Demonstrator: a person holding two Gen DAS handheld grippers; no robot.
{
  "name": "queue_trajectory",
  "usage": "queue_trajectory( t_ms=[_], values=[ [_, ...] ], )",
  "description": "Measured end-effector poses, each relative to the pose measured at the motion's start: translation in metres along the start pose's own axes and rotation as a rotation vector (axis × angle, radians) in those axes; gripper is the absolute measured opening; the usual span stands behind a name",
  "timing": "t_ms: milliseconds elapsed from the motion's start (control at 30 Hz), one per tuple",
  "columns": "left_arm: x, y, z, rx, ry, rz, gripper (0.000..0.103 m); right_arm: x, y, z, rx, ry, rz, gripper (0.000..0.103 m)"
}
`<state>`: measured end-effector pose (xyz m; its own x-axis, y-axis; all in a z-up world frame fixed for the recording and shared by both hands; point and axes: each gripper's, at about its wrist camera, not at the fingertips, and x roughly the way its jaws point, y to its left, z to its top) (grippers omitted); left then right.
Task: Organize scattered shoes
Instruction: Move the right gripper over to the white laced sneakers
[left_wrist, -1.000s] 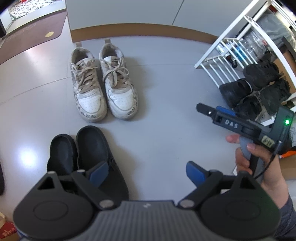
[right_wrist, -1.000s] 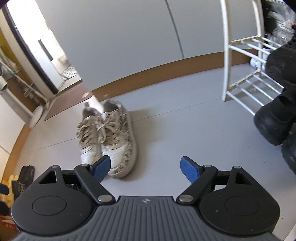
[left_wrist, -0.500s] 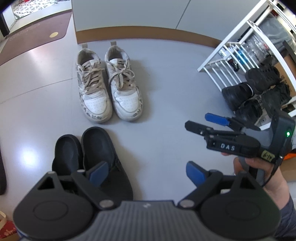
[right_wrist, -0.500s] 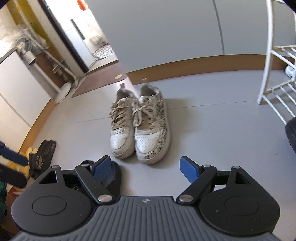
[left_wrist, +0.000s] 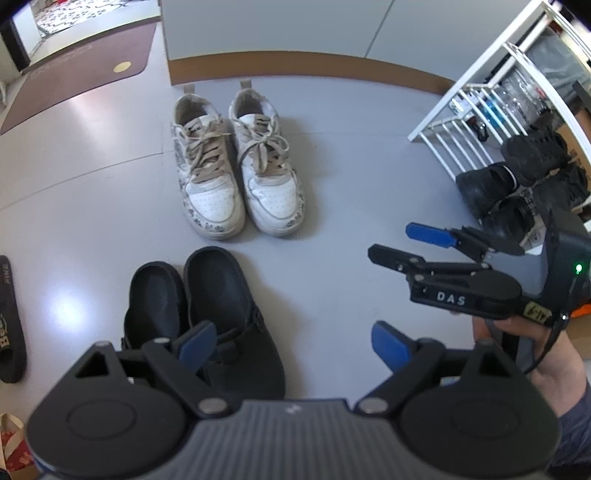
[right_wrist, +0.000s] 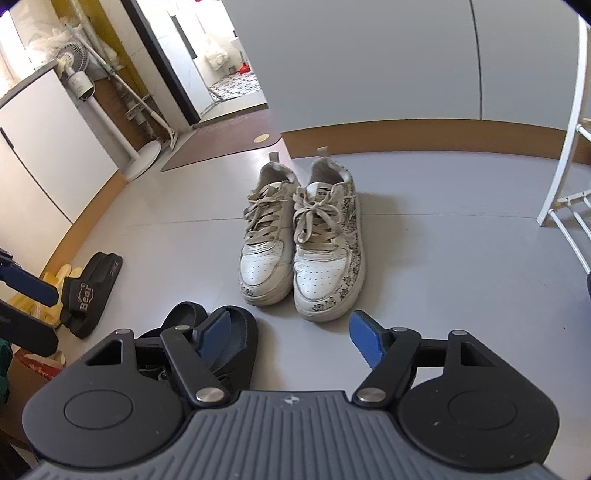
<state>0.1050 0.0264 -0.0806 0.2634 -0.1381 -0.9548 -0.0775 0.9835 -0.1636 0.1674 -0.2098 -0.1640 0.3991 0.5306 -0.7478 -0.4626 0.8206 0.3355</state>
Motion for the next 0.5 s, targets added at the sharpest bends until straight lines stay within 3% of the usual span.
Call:
queue_trajectory(
  t_ms=[200,400,500],
  values=[
    [-0.012,0.020,0.003,-0.005,-0.021,0.032,0.093,0.009,0.014,0.000,-0.036,0.035,0.034,0.076],
    [0.001,0.033,0.011,0.055,0.011,0.045,0.092,0.020,0.022,-0.004,-0.076,0.104,0.040,0.076],
    [0.016,0.032,0.012,0.071,0.055,0.010,0.092,0.027,0.025,-0.007,-0.085,0.128,0.039,0.076]
  ],
)
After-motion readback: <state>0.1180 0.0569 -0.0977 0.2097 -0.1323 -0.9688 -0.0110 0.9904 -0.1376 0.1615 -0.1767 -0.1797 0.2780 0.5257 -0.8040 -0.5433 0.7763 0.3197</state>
